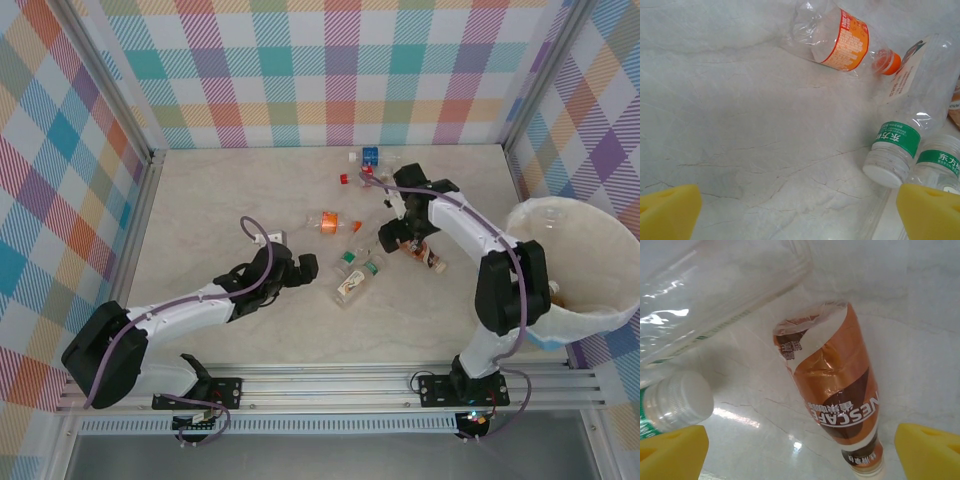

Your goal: Put the plastic bottles in the bin

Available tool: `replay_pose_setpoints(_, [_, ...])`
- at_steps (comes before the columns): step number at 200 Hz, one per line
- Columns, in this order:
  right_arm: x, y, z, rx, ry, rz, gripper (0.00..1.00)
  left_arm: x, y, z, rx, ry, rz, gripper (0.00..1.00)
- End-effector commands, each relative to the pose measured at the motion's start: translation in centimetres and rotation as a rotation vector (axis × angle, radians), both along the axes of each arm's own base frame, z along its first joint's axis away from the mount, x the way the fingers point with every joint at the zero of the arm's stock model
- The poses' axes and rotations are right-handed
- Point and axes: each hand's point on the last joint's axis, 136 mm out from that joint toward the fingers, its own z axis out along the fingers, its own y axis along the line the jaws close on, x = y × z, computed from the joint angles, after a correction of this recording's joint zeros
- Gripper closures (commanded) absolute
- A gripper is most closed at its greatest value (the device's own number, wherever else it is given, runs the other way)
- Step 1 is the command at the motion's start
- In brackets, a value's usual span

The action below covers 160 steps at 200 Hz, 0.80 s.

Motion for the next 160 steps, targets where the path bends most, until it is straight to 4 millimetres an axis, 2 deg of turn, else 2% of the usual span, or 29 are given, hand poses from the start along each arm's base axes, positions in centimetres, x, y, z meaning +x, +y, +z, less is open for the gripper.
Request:
replay_pose_setpoints(1, [0.6,-0.5,-1.3,0.035,0.032,-0.038,0.06,0.3,0.8,0.4,-0.02,-0.019,0.04,0.0])
replay_pose_setpoints(21, [1.6,-1.0,-2.4,0.038,0.026,-0.065,0.07,0.3,1.0,0.3,-0.023,-0.016,0.043,0.0])
replay_pose_setpoints(44, [2.5,-0.6,-3.5,0.048,0.018,-0.047,0.07,0.4,1.0,0.2,-0.022,-0.014,0.046,0.0])
replay_pose_setpoints(60, [3.1,-0.9,-5.0,0.022,0.027,-0.054,0.08,0.4,1.0,0.3,-0.026,-0.013,0.046,0.0])
replay_pose_setpoints(98, [3.5,-0.5,-7.6,0.023,0.06,-0.078,0.19,0.5,1.1,0.2,-0.03,-0.013,0.055,0.0])
replay_pose_setpoints(131, [3.6,-0.2,-6.9,0.038,0.028,-0.079,0.32,0.8,1.0,0.1,-0.035,-0.01,0.054,0.0])
replay_pose_setpoints(160, [3.3,-0.1,-4.4,0.062,-0.038,-0.08,0.39,1.3,0.5,0.1,-0.039,-0.003,0.044,0.0])
